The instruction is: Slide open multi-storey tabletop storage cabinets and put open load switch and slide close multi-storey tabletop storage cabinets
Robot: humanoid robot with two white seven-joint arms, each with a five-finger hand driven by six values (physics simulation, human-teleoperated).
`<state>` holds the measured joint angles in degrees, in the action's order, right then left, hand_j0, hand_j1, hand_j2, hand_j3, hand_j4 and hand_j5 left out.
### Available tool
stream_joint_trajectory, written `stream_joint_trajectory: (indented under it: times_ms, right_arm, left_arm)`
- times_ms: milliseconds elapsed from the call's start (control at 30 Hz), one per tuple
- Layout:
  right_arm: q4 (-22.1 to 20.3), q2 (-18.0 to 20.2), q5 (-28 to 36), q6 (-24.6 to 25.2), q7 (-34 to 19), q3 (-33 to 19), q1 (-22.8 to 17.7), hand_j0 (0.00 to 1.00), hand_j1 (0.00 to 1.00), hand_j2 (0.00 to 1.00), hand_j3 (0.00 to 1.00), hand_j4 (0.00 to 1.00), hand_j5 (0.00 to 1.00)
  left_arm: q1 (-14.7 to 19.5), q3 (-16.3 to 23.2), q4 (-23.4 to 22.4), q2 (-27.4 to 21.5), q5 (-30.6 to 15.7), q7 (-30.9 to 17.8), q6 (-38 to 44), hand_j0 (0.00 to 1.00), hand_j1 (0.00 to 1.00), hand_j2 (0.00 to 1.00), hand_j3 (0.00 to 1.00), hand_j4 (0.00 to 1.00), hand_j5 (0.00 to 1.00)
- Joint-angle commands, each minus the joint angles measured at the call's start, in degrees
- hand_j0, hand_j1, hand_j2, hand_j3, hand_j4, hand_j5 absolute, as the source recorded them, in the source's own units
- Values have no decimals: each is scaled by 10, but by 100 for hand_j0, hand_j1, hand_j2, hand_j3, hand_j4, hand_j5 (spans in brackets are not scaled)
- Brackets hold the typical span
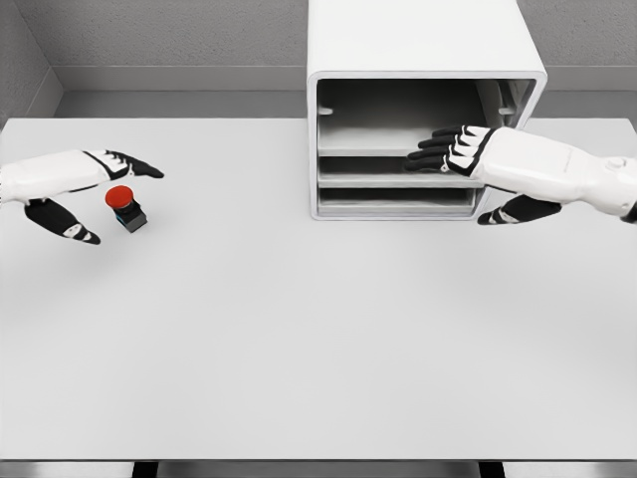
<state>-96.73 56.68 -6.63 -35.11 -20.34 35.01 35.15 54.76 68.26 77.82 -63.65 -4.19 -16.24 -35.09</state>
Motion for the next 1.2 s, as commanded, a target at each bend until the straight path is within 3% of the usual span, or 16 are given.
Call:
stream_joint_trajectory:
  times_ms: [0, 67, 133, 200, 333, 500, 633, 833, 1033, 1100, 1167]
  right_arm:
    - [0, -2, 4, 1, 0, 1, 0, 100, 100, 100, 100, 100, 100]
    - [4, -18, 4, 1, -4, 6, 3, 100, 100, 100, 100, 100, 100]
    - [44, -58, -3, 1, -9, 12, 8, 100, 100, 100, 100, 100, 100]
    - [41, -70, -3, 1, -17, 24, 16, 100, 100, 100, 100, 100, 100]
    - [25, -74, -4, 1, -15, 22, 18, 100, 100, 100, 100, 100, 100]
    - [36, -93, -26, 1, -26, 18, 30, 100, 100, 100, 100, 100, 100]
    - [99, -134, -35, 1, -38, 23, 55, 100, 100, 100, 100, 100, 100]
    - [145, -148, -35, 1, -43, 18, 55, 100, 100, 100, 100, 100, 100]
    - [147, -157, -43, 1, -43, 16, 52, 100, 100, 100, 100, 100, 100]
    - [147, -159, -52, 1, -43, 16, 52, 100, 100, 100, 100, 100, 100]
    - [148, -160, -53, 1, -43, 16, 52, 100, 100, 100, 100, 100, 100]
  left_arm:
    - [0, -1, -24, 20, 7, 0, 1, 100, 100, 100, 100, 100, 100]
    - [0, -1, -37, 24, 7, 0, 1, 100, 100, 100, 100, 100, 100]
    - [0, -1, -56, 25, 7, 1, 1, 100, 100, 100, 100, 100, 100]
    - [-2, 1, -77, 37, 7, 1, 1, 100, 100, 100, 100, 100, 100]
    - [-2, 12, -110, 63, 7, 1, 1, 100, 100, 100, 100, 100, 100]
    - [-2, 13, -143, 79, 7, 0, 1, 100, 100, 100, 100, 100, 100]
    - [-2, 13, -168, 92, 8, 0, 1, 100, 100, 100, 100, 100, 100]
    - [-1, 13, -211, 121, 22, 1, 1, 100, 100, 100, 100, 100, 100]
    - [0, 26, -236, 139, 24, 2, 1, 83, 83, 83, 83, 83, 83]
    - [1, 26, -236, 139, 24, 2, 1, 73, 73, 73, 73, 73, 73]
    - [2, 26, -234, 138, 25, 2, 1, 73, 73, 73, 73, 73, 73]
